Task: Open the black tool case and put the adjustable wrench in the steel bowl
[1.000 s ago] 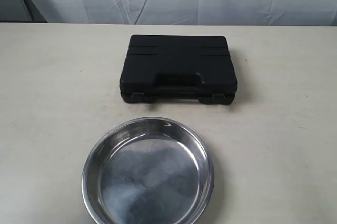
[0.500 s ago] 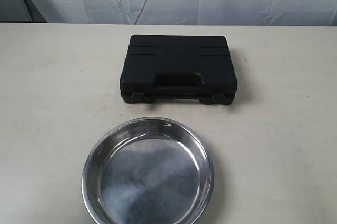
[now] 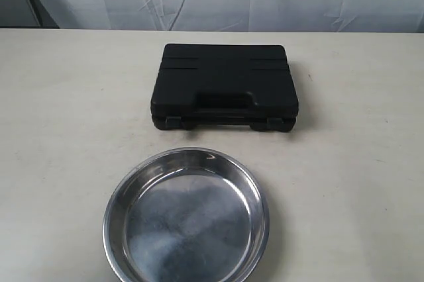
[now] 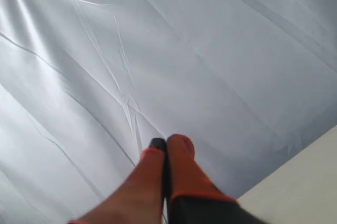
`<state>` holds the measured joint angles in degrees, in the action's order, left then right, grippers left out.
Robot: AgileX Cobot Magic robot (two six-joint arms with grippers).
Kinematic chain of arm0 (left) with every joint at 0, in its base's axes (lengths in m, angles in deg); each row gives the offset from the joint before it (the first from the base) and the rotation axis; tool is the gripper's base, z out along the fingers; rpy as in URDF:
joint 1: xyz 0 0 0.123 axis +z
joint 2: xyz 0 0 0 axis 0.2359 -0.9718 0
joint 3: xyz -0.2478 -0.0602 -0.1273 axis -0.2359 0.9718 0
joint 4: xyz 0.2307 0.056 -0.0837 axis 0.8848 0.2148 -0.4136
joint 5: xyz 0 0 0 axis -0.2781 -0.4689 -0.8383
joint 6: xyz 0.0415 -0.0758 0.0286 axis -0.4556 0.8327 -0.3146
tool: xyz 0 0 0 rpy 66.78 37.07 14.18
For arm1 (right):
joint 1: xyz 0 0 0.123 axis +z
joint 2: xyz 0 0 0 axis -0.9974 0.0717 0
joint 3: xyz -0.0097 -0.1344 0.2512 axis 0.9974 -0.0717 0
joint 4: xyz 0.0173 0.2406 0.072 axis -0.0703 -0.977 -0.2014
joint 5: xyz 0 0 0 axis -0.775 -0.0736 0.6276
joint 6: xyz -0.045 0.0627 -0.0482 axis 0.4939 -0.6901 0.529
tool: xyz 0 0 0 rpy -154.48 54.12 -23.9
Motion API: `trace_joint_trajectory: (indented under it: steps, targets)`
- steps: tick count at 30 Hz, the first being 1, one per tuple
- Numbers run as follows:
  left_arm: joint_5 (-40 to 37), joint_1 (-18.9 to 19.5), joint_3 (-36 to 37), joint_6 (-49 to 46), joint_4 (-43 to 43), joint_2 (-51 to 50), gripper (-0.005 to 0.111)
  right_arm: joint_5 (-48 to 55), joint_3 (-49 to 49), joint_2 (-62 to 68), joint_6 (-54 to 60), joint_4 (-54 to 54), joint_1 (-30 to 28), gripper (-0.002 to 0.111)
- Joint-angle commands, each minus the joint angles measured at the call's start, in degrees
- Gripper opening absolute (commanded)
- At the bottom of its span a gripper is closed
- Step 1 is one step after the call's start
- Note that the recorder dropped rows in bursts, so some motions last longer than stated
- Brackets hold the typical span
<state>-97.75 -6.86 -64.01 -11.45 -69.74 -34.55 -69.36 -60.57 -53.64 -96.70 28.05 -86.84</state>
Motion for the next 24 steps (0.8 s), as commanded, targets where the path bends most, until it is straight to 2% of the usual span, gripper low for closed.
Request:
trace_joint_trajectory:
  steps: [1,5,8,10,15,20,24]
  targets:
    - [0.5,0.1,0.3,0.0,-0.1,0.2,0.0,1.2,2.5,1.9,-1.7,7.8,-0.3,0.0]
    - [0.5,0.1,0.3,0.0,-0.2,0.2,0.0,10.2,13.9,11.1,-0.9,19.8,-0.3,-0.001]
    - [0.5,0.1,0.3,0.0,-0.4,0.2,0.0,17.6,27.2,23.3,0.2,28.6,-0.2,-0.001]
    - [0.5,0.1,0.3,0.0,-0.5,0.2,0.0,22.9,36.8,32.0,7.9,29.9,0.8,-0.001]
    - [0.5,0.1,0.3,0.0,-0.9,0.2,0.0,40.4,58.6,52.2,32.5,22.7,5.8,-0.001]
    - [0.5,0.1,0.3,0.0,-1.7,0.2,0.0,53.9,75.6,72.6,50.3,12.7,12.1,-0.001]
    - [0.5,0.1,0.3,0.0,-1.8,0.2,0.0,58.3,83.2,87.0,67.3,4.5,16.6,0.012]
